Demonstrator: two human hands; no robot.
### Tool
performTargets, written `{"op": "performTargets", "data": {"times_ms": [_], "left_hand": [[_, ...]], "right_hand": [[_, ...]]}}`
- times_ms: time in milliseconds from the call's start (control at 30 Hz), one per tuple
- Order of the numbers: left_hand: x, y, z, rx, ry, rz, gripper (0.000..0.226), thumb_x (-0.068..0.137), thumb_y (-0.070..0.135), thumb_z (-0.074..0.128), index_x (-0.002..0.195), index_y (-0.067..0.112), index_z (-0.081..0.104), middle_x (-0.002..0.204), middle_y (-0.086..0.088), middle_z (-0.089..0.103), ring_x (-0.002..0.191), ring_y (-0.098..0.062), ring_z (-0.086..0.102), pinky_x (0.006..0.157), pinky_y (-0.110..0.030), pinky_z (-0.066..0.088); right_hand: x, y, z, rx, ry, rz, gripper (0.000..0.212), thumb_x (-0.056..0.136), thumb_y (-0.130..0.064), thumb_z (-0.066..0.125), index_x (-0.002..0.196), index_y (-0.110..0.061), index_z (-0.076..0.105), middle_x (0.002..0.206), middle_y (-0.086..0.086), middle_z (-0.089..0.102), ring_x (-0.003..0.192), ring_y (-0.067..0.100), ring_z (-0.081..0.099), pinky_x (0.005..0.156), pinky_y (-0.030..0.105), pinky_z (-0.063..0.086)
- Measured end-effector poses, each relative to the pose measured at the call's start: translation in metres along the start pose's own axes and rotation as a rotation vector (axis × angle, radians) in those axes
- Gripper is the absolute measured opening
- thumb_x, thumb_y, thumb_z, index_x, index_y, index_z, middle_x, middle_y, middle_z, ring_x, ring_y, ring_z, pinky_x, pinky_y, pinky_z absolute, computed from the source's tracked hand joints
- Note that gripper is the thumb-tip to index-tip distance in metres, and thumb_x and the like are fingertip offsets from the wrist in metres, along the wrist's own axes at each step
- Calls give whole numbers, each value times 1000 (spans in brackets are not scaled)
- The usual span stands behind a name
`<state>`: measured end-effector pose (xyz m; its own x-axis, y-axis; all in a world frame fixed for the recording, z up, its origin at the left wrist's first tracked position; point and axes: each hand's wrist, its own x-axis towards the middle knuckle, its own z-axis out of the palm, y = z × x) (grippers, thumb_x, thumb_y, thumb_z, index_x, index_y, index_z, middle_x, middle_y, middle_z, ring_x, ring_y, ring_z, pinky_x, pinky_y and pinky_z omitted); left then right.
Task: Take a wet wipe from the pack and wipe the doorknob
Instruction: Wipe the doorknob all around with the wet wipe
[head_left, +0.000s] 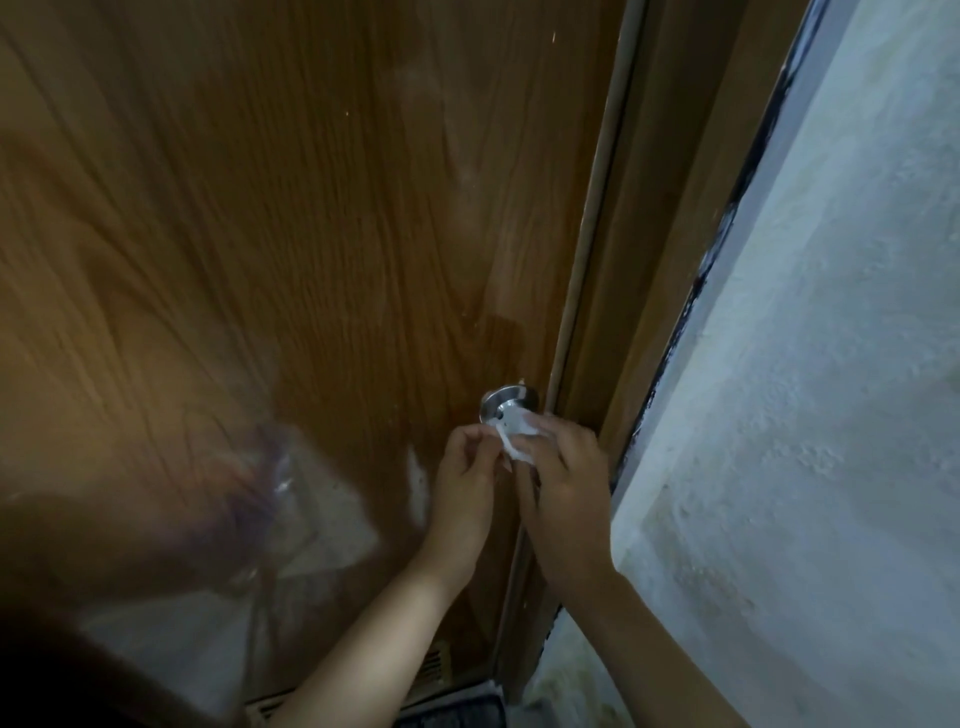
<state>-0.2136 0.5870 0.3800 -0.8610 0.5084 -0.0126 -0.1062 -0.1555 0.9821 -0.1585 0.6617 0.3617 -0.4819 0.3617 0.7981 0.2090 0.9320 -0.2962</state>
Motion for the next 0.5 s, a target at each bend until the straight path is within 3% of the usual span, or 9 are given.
{"op": "performTargets", "data": {"times_ms": [133, 233, 300, 500], "left_hand": [[-2, -3, -1, 137, 33, 140, 7, 90, 18, 54, 95, 19, 59, 97, -3, 63, 88, -9, 62, 74, -18, 49], [-3, -4, -2, 265, 25, 197, 7, 87, 18, 59, 89, 25, 58, 99, 1, 59, 84, 7, 58, 71, -6, 45], [-4, -4, -2, 302, 25, 222, 13, 86, 15, 61, 85, 28, 57, 95, 6, 58, 79, 15, 55, 70, -2, 43], [-7, -7, -7, 190, 20, 147, 10, 87, 12, 59, 88, 22, 59, 86, 7, 63, 72, 10, 59, 65, -5, 46]], "right_hand": [[-10, 0, -1, 50, -36, 113, 22, 80, -29, 57, 89, -12, 68, 93, 9, 66, 89, 17, 48, 74, 13, 38], [-9, 0, -6, 331, -110, 414, 8, 84, -13, 60, 87, -9, 66, 89, 3, 56, 78, 17, 58, 68, -1, 41], [-2, 2, -9, 495, -110, 585, 9, 83, -7, 63, 86, -16, 62, 90, 2, 58, 77, 13, 59, 61, -2, 41], [9, -8, -13, 471, -96, 494, 10, 82, -10, 65, 91, -14, 65, 94, -9, 55, 83, -3, 55, 69, 2, 45]]}}
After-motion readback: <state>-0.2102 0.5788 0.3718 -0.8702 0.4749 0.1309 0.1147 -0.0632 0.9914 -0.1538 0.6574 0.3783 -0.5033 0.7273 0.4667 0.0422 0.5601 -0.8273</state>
